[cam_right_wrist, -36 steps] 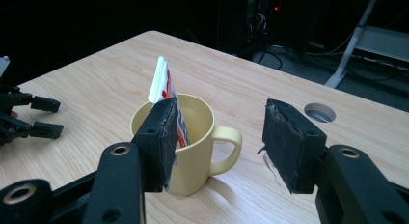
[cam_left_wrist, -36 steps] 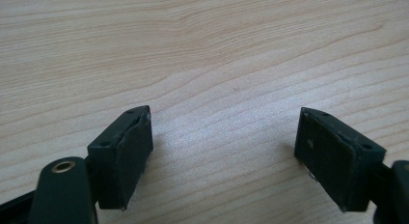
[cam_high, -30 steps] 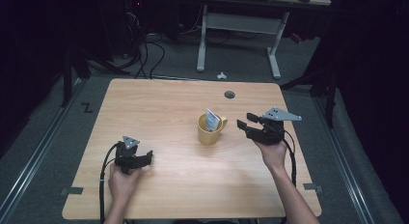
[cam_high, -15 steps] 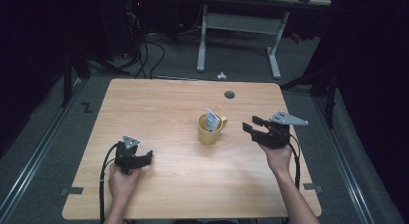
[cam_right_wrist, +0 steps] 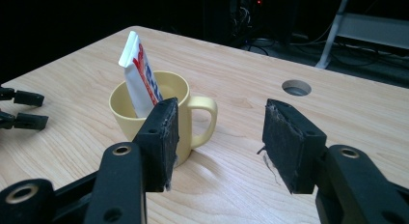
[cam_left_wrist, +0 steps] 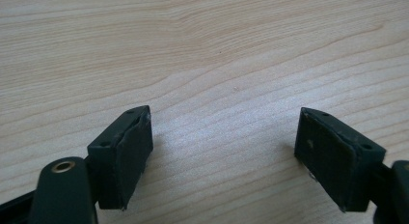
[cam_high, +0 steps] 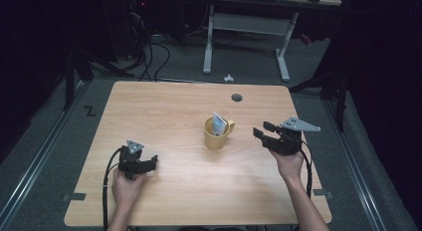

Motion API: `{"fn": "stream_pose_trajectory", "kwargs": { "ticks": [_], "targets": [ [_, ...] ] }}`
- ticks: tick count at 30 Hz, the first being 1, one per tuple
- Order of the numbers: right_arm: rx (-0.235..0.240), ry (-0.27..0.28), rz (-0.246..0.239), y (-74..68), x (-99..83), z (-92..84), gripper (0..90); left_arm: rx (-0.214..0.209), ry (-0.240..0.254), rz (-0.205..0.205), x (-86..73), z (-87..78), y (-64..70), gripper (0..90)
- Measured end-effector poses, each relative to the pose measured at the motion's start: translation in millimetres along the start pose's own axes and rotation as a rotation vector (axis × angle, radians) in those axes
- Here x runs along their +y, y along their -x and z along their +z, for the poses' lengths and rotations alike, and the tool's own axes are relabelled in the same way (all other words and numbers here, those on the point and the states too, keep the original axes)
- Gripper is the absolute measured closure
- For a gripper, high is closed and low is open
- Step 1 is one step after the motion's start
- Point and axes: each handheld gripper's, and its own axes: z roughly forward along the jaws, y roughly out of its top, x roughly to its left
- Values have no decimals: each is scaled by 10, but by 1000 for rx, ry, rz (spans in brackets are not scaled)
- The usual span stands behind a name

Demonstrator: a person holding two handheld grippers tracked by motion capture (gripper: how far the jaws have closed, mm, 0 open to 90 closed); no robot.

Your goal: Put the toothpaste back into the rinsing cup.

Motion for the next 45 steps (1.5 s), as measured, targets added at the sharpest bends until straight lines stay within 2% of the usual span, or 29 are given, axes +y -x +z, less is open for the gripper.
{"fn": "stream_pose_trajectory", "kwargs": {
  "ticks": [29, 45],
  "targets": [
    [-28, 5, 41, 99, -183, -145, 477, 1, 1, 0, 0, 1, 1, 215],
    [-28, -23, 65, 127, -336, -116, 477, 1, 0, 0, 0, 1, 1, 215]
  ]
}}
